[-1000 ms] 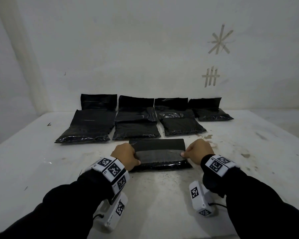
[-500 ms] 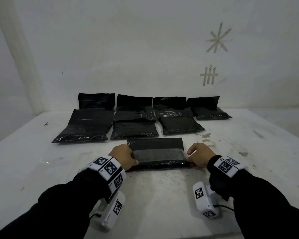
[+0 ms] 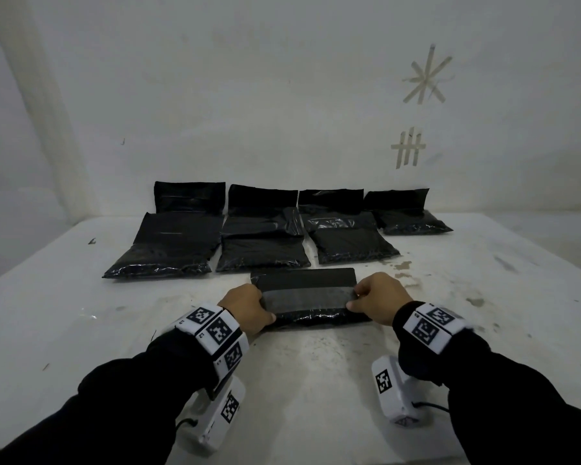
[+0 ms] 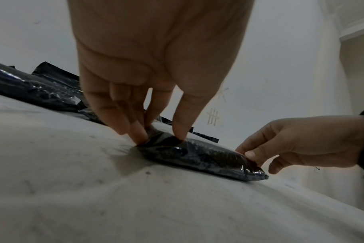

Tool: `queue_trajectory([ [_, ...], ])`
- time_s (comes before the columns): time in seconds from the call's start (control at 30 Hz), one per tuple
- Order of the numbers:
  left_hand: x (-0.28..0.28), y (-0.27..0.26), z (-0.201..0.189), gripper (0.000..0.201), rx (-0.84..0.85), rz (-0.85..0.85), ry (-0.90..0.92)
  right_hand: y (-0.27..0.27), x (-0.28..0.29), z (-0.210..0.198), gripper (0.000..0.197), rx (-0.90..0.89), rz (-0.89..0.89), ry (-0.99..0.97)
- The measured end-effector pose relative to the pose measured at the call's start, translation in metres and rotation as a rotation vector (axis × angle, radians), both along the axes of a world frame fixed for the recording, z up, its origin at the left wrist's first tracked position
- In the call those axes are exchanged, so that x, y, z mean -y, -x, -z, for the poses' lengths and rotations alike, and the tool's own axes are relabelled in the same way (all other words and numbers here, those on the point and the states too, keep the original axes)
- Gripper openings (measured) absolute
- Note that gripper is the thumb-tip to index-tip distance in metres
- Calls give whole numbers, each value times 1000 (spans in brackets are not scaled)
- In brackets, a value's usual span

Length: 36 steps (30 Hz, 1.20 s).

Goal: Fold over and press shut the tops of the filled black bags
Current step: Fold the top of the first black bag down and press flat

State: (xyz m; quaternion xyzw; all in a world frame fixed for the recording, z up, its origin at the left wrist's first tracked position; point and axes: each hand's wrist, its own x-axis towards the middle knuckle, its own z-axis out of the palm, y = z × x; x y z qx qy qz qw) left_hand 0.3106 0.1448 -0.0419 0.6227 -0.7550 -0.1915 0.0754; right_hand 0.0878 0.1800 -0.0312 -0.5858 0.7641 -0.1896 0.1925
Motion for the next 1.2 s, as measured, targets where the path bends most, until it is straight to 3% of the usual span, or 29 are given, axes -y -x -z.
queue_trajectory([
  [0.27,1,5,-4,32,66,40,28,-6,5,-3,33,-86,19,-3],
  [0.43,1,6,-4,30,78,58,52,-3,5,2,41,-46,21,1],
  [0.67,-1,9,-7,33,79,100,34,-4,5,-1,29,-69,-38,1],
  [0.8,-2,10,-11,42,96,96,-21,-8,5,-5,45,-244,-73,-21],
  [0.9,-5,15,-17,53,141,75,36,-18,4,-8,46,-386,-217,-10],
  [1.03,-11,34,-14,90,299,174,118,-32,6,-1,73,-454,-397,-224],
  [1.2,-14,48,13,96,338,207,32,-38,9,13,90,-503,-397,-270],
])
